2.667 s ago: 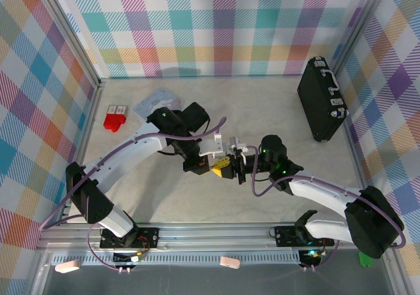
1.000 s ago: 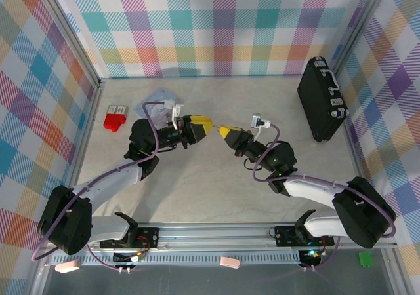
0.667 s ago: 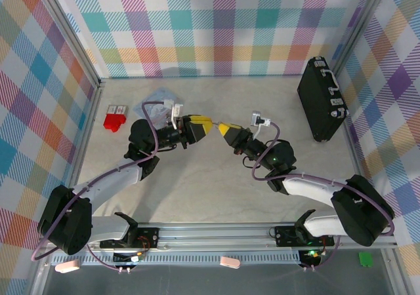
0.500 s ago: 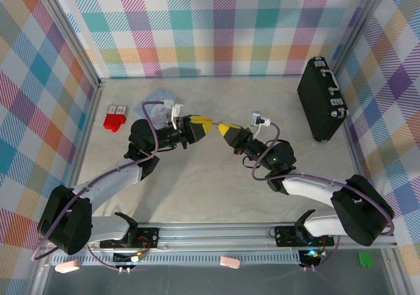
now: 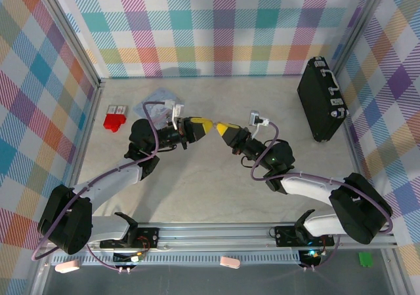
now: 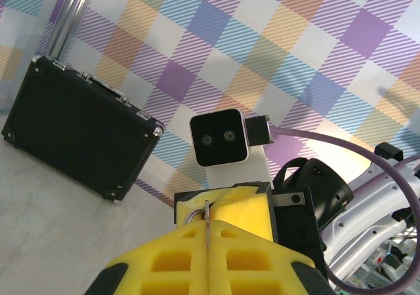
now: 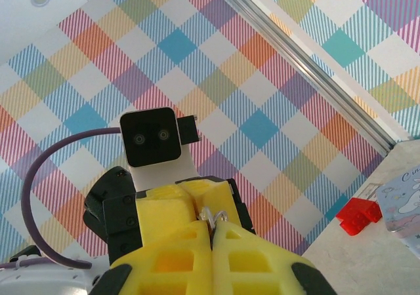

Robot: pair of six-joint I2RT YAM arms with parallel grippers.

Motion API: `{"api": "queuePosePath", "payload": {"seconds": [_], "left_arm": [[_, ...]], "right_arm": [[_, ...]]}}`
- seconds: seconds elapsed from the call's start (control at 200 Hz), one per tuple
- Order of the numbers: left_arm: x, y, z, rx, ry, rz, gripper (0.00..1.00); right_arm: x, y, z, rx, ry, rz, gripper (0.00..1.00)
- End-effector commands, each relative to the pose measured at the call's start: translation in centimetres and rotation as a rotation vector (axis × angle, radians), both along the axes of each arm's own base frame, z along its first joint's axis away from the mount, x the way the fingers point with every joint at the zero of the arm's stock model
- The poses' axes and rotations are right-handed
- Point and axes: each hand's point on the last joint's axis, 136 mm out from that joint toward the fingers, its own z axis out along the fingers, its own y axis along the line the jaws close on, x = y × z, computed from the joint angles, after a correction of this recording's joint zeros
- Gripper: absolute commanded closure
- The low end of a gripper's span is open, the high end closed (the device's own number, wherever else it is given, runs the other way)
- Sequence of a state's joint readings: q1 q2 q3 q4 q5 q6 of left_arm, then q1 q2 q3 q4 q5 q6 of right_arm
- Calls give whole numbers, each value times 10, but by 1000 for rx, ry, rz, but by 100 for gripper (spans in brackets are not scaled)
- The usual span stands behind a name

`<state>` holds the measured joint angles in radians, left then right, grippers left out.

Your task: Unlock a padlock with a key

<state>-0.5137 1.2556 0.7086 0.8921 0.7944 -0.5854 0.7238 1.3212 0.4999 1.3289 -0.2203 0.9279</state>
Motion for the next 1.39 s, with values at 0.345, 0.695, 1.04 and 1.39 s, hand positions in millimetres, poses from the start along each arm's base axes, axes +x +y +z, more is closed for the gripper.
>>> {"api": "queuePosePath", "payload": {"seconds": [0.345, 0.695, 1.04, 1.39], "left_arm": [[-8, 3, 1, 150, -36, 29, 100], [-22, 31, -30, 670, 28, 45, 100], [-49, 22, -30, 812, -27, -68, 100], [-53, 19, -31, 812, -39, -91, 100]], "right_arm": [[-5, -5, -1, -215, -134, -116, 49], [-54, -6, -24, -478, -461, -18, 21], [-62, 6, -16, -415, -401, 107, 24], [-67, 17, -24, -365, -350, 215, 35]]}}
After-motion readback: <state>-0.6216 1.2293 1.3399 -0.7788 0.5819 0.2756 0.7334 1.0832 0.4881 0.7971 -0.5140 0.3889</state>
